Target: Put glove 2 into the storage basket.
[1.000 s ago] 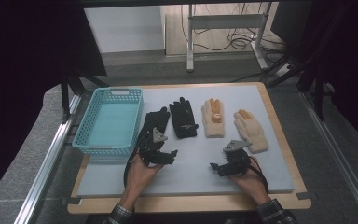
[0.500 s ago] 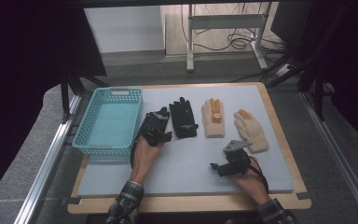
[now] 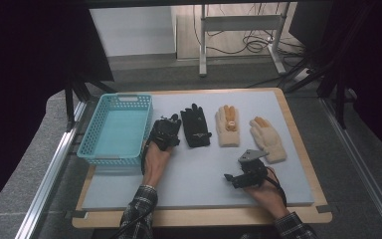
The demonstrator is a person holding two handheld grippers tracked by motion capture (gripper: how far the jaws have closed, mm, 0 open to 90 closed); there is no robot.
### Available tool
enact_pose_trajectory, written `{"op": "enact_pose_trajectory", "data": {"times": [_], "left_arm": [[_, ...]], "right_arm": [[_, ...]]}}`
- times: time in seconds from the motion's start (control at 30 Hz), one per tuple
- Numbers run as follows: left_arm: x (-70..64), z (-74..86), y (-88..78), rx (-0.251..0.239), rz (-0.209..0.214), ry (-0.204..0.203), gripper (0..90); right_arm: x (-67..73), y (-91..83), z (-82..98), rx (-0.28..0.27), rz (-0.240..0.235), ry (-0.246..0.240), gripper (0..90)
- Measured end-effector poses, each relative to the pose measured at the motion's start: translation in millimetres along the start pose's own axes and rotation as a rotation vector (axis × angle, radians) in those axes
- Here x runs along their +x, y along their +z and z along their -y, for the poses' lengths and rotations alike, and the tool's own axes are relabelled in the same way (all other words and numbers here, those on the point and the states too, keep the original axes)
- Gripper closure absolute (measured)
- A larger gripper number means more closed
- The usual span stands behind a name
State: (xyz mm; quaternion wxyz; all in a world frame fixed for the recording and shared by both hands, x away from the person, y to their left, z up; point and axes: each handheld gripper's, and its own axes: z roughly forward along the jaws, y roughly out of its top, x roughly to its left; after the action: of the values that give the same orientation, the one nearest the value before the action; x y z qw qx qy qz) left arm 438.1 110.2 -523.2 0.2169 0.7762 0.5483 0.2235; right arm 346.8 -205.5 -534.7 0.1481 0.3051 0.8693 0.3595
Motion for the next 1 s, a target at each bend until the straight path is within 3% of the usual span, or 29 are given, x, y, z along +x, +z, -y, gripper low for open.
{"op": "enact_pose_trajectory", "data": {"times": [0.07,0.13,0.3,0.43,0.47,0.5,0.53,0.6,0.63,0.73,0.77,0.8,0.83,0.93,1.0], "left_arm": [[0.7,0.9,-0.6,0.001,-0.036,0.018,71.1],[2.9,1.6,-1.7,-0.008,-0.036,0.007,79.1],[5.4,0.7,-12.4,-0.072,-0.007,-0.027,84.1],[2.6,-4.0,-29.9,-0.098,0.012,-0.011,84.2],[1.3,-6.3,-42.2,-0.122,0.044,-0.002,84.1],[1.3,-6.3,-42.2,-0.122,0.044,-0.002,84.1],[-2.4,-8.0,-56.6,-0.150,0.089,0.008,84.0],[-7.7,-8.1,-70.9,-0.180,0.140,0.028,84.0],[-7.7,-8.1,-70.9,-0.180,0.140,0.028,83.9],[-26.0,-3.2,-96.0,-0.223,0.260,0.080,83.6],[-26.0,-3.2,-96.0,-0.223,0.260,0.080,83.5],[-39.1,1.2,-104.3,-0.236,0.309,0.112,83.4],[-39.1,1.2,-104.3,-0.236,0.309,0.112,83.3],[-64.7,11.5,-108.2,-0.235,0.381,0.174,83.0],[-83.6,21.4,-100.5,-0.206,0.423,0.212,82.4]], "right_arm": [[0.0,0.0,0.0,0.000,0.000,0.000,14.6],[0.0,0.0,0.0,0.000,0.000,0.001,14.5],[0.0,0.0,0.0,0.000,0.000,0.001,14.6],[-0.2,0.0,0.0,0.000,0.000,-0.002,14.6],[-0.1,-0.1,0.0,0.001,0.000,0.000,14.5],[-0.1,-0.1,0.0,0.001,0.000,0.000,14.5],[-0.1,-0.1,0.0,0.001,0.000,0.000,14.6],[-0.1,-0.1,0.0,0.001,0.000,-0.001,14.6],[-0.1,-0.1,0.0,0.001,0.000,-0.001,14.6],[0.0,-0.1,0.0,0.000,0.000,0.000,14.5],[0.0,-0.1,0.0,0.000,0.000,0.000,14.5],[0.0,0.0,0.0,0.000,0.000,-0.001,14.5],[0.0,0.0,0.0,0.000,0.000,-0.001,14.5],[0.0,0.0,0.1,-0.001,0.001,-0.002,14.5],[-0.1,0.0,0.1,0.000,0.000,-0.001,14.5]]}}
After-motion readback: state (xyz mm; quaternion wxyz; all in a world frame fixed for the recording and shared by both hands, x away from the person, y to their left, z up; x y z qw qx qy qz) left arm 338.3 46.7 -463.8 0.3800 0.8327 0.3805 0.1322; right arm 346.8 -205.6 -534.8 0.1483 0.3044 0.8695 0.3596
